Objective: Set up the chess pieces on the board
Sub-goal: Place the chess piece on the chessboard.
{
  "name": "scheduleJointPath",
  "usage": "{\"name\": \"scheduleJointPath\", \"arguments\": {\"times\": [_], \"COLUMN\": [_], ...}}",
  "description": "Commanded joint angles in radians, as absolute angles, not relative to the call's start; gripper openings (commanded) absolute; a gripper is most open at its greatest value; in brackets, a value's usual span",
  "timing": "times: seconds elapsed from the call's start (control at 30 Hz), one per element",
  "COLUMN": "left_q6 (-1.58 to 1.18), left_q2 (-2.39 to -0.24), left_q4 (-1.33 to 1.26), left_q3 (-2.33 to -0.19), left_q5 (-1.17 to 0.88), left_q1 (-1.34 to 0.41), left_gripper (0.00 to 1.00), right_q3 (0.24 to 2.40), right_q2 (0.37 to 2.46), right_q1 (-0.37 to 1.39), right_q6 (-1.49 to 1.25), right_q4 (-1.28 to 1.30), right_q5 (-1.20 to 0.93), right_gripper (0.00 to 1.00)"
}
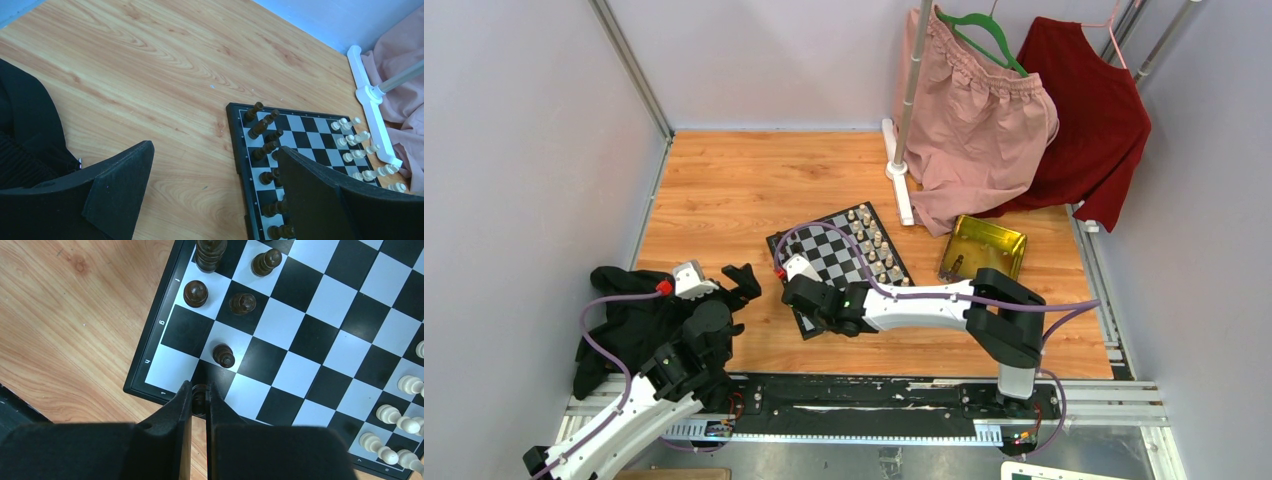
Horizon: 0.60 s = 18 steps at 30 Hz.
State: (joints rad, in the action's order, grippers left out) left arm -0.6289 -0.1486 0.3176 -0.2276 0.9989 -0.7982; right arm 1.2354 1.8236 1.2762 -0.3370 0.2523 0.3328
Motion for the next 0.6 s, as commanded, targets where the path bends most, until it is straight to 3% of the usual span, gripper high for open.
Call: {"name": "scheduleJointPath", "arguments": {"times": [0.0, 0.57], "left_q6": [-0.643, -0.642], "left_q2": [-0.137, -0.138], "left_q4": [0.313, 0.307], "left_q3": [-0.211, -0.204], "left_q5": [1.031, 1.029], "left_q1": [-0.799, -0.799], "left_gripper": [1.0, 1.0], "right_q3": [1.233, 1.202], "right_q2": [1.844, 1.848], "right_q1": [1.279, 1.258], "right_q6": [-0.348, -0.347], "right_q4": [0.231, 0.212], "right_q5": [0.34, 0.351], "right_gripper": [0.0, 0.0]}}
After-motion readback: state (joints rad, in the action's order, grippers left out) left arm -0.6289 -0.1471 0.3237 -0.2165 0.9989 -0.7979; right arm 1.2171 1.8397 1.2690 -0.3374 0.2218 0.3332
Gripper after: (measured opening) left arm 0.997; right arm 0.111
